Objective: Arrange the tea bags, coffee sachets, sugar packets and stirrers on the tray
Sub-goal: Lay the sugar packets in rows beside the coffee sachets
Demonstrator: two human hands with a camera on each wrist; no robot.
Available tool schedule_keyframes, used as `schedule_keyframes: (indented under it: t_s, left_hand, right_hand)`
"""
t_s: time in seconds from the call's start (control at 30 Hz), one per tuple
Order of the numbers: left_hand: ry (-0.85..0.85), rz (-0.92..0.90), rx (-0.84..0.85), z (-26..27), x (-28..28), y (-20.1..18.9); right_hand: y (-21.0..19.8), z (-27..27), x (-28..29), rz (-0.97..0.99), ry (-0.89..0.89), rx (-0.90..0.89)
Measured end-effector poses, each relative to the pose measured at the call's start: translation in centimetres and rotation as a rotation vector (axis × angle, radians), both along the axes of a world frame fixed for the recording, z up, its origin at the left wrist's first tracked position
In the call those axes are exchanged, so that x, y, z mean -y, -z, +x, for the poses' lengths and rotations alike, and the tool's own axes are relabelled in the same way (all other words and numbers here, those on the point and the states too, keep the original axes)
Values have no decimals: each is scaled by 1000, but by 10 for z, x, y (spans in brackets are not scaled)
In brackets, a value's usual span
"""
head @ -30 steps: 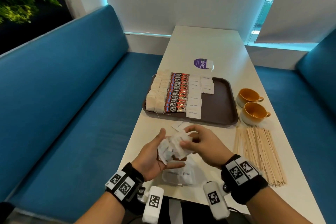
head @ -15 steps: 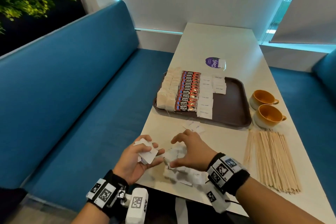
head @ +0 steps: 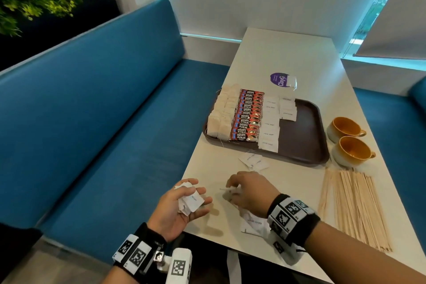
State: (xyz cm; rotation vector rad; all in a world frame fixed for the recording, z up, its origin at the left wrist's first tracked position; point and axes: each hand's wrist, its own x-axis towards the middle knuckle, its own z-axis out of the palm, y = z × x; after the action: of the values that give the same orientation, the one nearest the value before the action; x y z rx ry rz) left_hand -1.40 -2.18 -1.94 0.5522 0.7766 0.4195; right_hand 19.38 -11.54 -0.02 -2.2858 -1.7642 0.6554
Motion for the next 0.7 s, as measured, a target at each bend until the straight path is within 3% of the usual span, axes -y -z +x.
schedule_keyframes:
  t_s: [0.17,0.33,0.5,0.6,0.7]
  left_hand:
    - [44,-7,45,17,6,-4]
    - [113,-57,15,48,18,-8]
    - [144,-206,174,83,29,-17]
    - [86,-240,235,93,31,-20]
    - [42,-227,203,96,32,-19]
  right_hand:
    - [-8,27,0,115,235,-46]
    - [-17,45,10,414,538,-379]
    - [-33,13,19,557,392,-504]
    - [-30,1,26,544,225,-377]
    - [-20,4,31,525,173,-339]
